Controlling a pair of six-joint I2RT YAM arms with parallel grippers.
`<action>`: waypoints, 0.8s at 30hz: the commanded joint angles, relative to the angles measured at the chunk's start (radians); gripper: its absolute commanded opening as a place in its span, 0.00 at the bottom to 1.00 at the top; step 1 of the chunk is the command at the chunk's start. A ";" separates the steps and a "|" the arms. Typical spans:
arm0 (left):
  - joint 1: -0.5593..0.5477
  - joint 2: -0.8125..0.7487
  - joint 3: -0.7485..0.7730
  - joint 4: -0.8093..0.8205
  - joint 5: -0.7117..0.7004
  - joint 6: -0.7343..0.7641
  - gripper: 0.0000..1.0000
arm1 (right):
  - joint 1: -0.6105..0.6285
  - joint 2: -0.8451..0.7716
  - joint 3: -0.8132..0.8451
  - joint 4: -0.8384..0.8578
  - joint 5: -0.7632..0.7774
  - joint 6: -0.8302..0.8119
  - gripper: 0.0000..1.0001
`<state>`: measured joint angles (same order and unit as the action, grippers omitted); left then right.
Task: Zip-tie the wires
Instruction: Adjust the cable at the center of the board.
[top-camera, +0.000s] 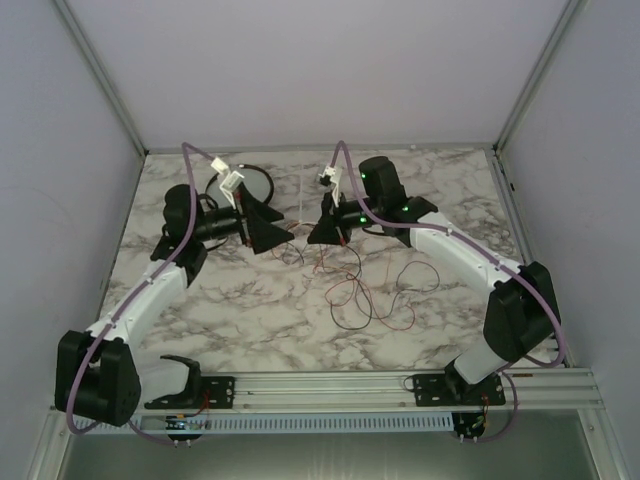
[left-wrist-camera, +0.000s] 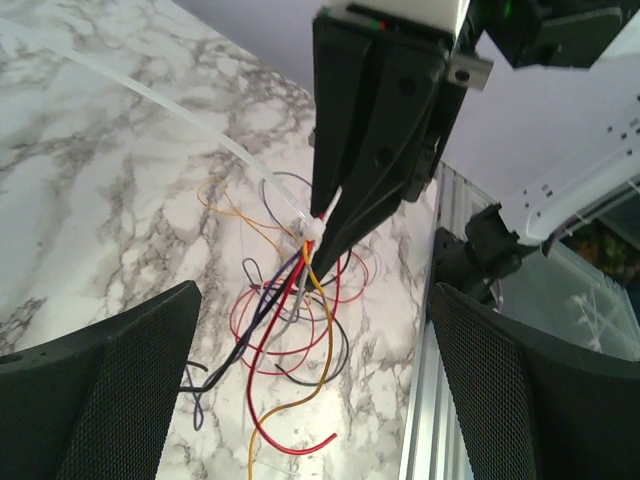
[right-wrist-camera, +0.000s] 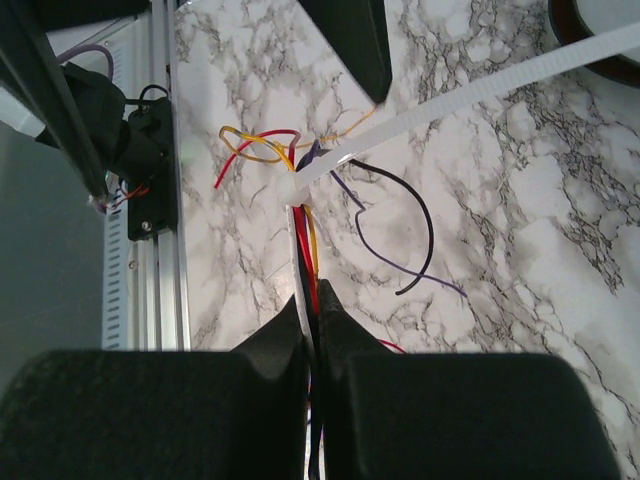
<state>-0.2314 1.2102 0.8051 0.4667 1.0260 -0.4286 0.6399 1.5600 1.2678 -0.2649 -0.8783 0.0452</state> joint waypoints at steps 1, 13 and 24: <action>-0.045 0.027 0.032 -0.002 0.057 0.083 0.98 | -0.005 -0.013 0.066 -0.020 -0.041 0.007 0.00; -0.091 0.114 0.075 -0.110 0.089 0.152 0.53 | -0.007 -0.028 0.057 -0.025 -0.034 0.010 0.00; -0.090 0.202 0.194 -0.698 -0.046 0.390 0.07 | -0.026 0.004 0.069 -0.117 0.233 -0.026 0.00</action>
<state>-0.3199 1.3750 0.9466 0.0437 1.0550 -0.1482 0.6151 1.5555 1.2934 -0.3267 -0.7723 0.0410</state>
